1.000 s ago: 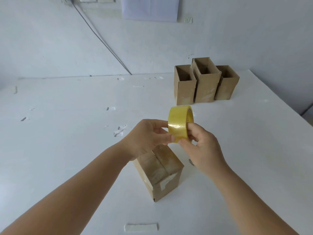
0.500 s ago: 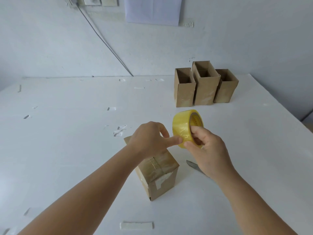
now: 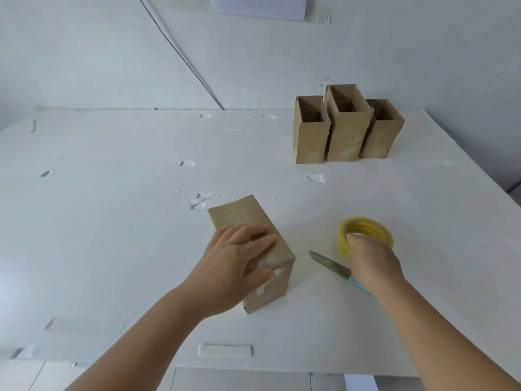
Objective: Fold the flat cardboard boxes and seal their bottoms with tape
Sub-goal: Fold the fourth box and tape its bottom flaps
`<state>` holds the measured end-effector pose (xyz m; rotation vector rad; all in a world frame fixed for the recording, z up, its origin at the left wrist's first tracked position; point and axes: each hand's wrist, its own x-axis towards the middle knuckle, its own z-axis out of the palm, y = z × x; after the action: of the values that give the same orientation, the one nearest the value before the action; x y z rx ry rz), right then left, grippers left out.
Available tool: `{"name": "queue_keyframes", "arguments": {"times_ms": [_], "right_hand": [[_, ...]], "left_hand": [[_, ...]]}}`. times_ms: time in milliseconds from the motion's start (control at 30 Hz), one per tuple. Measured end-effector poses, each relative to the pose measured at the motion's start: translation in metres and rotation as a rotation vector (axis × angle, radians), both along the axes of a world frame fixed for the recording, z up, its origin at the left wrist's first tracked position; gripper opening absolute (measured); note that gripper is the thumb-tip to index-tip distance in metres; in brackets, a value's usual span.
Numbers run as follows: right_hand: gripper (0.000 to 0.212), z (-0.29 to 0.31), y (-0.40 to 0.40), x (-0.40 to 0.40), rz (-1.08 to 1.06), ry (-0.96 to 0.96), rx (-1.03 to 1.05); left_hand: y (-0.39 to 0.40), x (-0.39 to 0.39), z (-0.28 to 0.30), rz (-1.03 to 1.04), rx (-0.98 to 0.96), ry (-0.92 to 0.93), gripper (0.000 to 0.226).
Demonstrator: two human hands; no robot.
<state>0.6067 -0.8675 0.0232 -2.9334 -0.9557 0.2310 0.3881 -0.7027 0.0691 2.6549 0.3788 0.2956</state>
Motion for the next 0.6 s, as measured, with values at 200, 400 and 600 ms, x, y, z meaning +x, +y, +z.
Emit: {"name": "queue_keyframes", "arguments": {"times_ms": [200,400,600], "right_hand": [[0.029,-0.008,-0.006,0.007,-0.002,0.009,-0.062],[0.059,0.034,0.033,-0.075,0.177,0.547,0.709],[0.051,0.007,0.045,-0.115,0.243,0.715,0.832]], "left_hand": [[0.008,-0.004,-0.007,-0.048,-0.01,0.006,0.065],[0.012,-0.004,-0.01,-0.043,-0.175,-0.023,0.062],[0.014,-0.018,-0.038,0.118,-0.35,-0.28,0.062]]}}
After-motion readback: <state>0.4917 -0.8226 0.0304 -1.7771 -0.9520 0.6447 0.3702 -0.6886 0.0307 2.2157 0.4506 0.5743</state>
